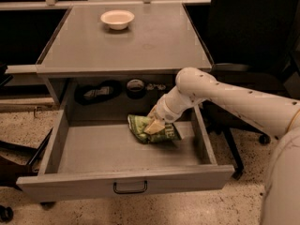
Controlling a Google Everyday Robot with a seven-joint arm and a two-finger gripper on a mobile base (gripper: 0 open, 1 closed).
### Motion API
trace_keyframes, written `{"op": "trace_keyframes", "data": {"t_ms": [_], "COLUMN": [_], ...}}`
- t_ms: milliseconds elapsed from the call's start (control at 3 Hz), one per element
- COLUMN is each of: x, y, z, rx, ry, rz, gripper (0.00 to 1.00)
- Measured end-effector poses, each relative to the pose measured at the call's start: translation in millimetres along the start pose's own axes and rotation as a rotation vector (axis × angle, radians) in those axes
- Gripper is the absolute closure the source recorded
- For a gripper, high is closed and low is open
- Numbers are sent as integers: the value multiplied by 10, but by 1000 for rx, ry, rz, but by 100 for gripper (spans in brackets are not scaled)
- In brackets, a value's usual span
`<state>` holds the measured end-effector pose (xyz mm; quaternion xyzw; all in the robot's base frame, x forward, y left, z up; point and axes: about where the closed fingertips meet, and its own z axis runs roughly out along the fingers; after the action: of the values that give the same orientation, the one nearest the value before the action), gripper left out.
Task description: Pick green jalapeno chip bag from top drawer and place on counter
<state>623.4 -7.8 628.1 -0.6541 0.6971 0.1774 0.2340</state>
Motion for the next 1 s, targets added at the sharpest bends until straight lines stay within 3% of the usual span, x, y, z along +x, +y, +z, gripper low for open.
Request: {"op": "trace_keyframes", "data": {"t_ms": [333, 667, 1000], "x": [-79, -264, -450], "y": [178, 535, 615], "z": [-354, -856, -1149], "rx": [78, 210, 261], "ry": [12, 45, 62], "rz": [10, 22, -10], "gripper": [88, 100, 100]}}
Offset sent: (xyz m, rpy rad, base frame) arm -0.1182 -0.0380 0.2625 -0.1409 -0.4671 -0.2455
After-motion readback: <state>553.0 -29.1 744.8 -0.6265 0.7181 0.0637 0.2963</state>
